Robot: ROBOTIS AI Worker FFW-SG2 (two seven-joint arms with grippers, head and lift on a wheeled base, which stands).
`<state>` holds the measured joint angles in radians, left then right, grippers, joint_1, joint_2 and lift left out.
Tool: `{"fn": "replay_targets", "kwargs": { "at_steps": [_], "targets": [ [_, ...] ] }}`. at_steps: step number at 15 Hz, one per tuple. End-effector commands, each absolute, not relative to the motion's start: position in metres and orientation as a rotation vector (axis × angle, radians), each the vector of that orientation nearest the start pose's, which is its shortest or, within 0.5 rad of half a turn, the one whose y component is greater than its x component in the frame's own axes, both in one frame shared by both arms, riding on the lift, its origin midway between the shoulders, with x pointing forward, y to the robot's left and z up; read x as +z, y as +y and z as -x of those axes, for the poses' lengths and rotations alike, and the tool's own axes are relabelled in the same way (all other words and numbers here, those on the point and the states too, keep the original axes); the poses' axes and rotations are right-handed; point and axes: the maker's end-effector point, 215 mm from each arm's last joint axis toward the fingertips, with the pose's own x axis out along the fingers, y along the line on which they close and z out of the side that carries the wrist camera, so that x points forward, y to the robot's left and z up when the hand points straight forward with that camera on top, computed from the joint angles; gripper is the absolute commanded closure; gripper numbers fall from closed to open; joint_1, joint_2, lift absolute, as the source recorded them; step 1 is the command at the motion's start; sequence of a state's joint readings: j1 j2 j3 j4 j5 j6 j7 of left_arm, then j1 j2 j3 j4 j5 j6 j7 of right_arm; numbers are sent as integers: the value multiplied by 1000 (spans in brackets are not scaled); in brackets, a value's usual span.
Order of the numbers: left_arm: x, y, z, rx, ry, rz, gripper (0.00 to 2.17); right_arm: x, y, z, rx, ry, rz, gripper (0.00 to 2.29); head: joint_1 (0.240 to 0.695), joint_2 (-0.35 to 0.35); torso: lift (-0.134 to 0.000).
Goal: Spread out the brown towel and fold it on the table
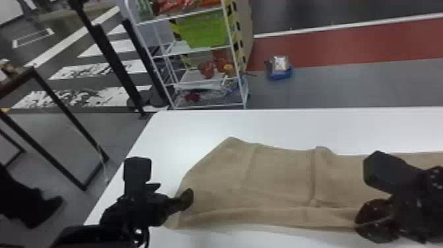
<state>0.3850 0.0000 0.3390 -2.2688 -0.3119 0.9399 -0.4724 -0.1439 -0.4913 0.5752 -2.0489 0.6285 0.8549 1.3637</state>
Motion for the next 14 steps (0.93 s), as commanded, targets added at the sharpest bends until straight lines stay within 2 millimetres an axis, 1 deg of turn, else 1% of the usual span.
{"fn": "replay_targets", "kwargs": {
  "at_steps": [1,5,8,9,11,12,13,14],
  "targets": [
    [-429,387,-389,78,687,-117,137,-430,-97,-386,1261,831,812,917,695,350,-124],
    [-429,386,-388,72,682,-121,137,-429,-95,-388,1261,827,809,920,695,350,-124],
    [-429,387,-388,74,682,-122,137,-423,-96,-395,1252,819,789,934,695,350,-124],
    [-430,386,-388,72,684,-122,137,-421,-96,-397,1255,817,778,961,695,350,-124],
    [-430,386,-388,72,684,-122,137,-420,-97,-398,1259,817,761,1146,695,350,-124],
    [-430,387,-387,73,684,-122,137,-417,-99,-399,1260,815,738,1146,695,350,-124],
    [-428,387,-388,73,681,-123,137,-417,-101,-397,1264,824,723,1146,695,350,-124],
    [-428,387,-388,74,681,-124,137,-421,-103,-388,1281,838,726,1146,695,350,-124]
  ]
}}
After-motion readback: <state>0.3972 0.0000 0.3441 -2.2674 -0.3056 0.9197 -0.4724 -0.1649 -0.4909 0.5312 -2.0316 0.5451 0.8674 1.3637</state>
